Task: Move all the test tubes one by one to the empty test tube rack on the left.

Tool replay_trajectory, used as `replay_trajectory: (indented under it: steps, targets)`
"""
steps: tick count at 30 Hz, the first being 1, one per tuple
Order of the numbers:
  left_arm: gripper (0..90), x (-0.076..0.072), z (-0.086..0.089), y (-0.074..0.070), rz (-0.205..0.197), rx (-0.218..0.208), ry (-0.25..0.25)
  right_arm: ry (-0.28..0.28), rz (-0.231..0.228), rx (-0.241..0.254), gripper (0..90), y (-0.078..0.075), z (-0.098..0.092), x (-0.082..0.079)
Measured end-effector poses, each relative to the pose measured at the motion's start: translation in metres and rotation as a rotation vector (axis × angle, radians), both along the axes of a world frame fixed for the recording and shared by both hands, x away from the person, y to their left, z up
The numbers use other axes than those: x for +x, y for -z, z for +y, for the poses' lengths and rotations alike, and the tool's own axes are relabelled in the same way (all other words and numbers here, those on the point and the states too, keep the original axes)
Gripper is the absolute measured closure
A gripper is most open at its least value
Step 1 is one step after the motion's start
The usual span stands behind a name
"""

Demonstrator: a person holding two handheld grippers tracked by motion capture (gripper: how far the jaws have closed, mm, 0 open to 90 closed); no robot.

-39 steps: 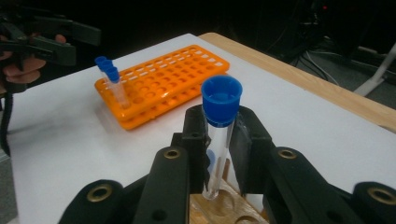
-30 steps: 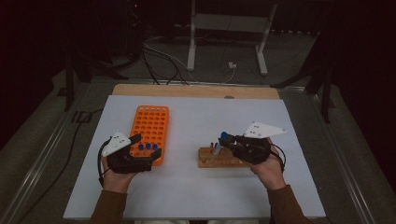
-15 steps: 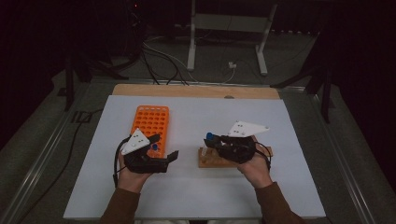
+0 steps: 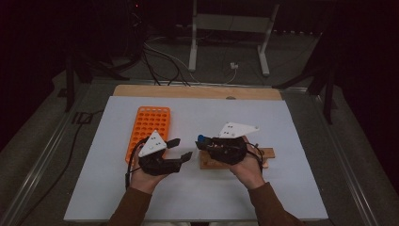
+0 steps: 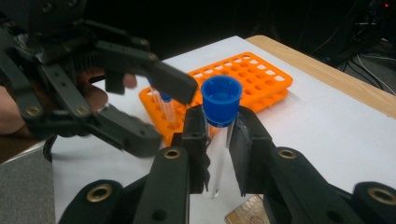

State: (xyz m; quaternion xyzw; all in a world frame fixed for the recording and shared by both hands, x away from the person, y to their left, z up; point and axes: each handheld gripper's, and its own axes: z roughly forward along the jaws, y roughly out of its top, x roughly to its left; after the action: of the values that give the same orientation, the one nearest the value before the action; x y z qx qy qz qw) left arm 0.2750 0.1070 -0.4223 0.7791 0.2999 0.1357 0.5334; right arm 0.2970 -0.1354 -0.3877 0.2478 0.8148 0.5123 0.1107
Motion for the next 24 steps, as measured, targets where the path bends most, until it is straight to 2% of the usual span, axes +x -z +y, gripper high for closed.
replay_trajectory:
  steps: [7, 13, 20, 24]
  targets:
    - [54.8, 0.002, -0.01, 0.002, 0.005, 0.012, 0.044, -0.014, 0.004, -0.001, 76.4, 0.0, 0.006, -0.001]
    - [66.7, 0.002, -0.014, 0.003, -0.002, 0.024, 0.062, -0.022, 0.006, 0.0, 76.3, 0.001, 0.009, -0.003]
    - [75.6, 0.001, -0.013, 0.003, -0.011, 0.029, 0.065, -0.029, 0.011, 0.005, 76.3, 0.002, 0.011, -0.004]
    - [77.2, 0.0, -0.013, 0.002, -0.016, 0.035, 0.071, -0.033, 0.011, 0.005, 76.3, 0.002, 0.011, -0.004]
